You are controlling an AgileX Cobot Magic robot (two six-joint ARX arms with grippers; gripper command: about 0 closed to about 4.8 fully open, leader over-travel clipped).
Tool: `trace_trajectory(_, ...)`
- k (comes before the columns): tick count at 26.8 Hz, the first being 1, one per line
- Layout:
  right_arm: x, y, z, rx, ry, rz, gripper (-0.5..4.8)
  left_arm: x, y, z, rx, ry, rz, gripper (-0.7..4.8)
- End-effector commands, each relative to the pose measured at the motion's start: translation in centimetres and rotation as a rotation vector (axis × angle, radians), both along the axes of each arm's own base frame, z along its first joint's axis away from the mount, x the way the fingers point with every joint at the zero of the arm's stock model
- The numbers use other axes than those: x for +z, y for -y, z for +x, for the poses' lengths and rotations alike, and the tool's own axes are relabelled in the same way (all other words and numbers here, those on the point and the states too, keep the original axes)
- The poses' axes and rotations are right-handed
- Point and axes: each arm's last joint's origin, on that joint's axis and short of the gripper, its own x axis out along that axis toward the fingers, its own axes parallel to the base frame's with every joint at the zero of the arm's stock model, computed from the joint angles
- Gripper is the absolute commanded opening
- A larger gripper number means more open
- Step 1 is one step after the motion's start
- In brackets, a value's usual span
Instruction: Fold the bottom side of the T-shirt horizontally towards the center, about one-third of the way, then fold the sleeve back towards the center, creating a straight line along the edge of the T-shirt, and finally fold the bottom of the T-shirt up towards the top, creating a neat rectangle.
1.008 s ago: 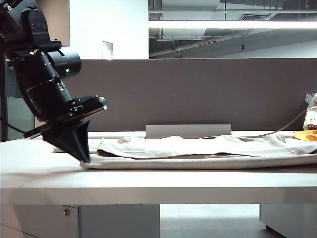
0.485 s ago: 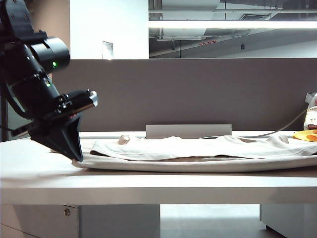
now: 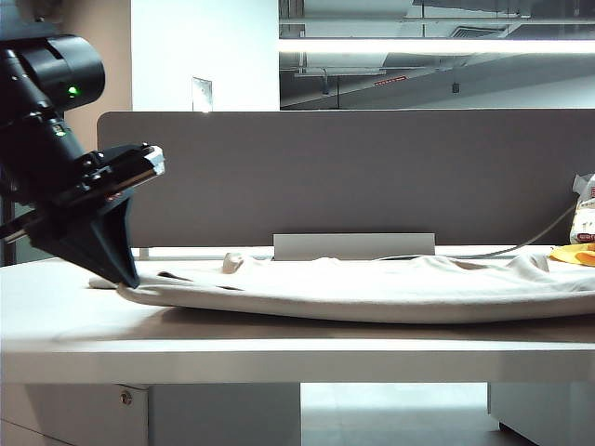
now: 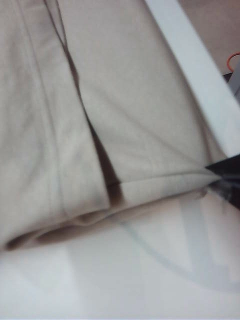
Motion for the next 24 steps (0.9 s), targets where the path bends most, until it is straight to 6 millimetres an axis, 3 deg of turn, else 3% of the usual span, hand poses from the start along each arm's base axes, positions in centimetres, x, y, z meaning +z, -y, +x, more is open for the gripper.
trace_trajectory(1,0.0,-0.1,-0.6,-0.001,0.002,-0.003,-0.01,0.0,-0.3,-0.9,0.006,-0.005,0.006,-0.06)
trace_trajectory(12,-0.2,-0.7,-2.6,-0.008,-0.002,-0.018,-0.01,-1.1,-1.1,-3.8,0.027,-0.016,-0.005,-0.06)
trace_trajectory(24,-0.9,-1.4,-5.1,-0.019,0.001,-0.029,-0.01,-0.5,-0.5,-5.2,-0.008,0.001,-0.015,-0.06)
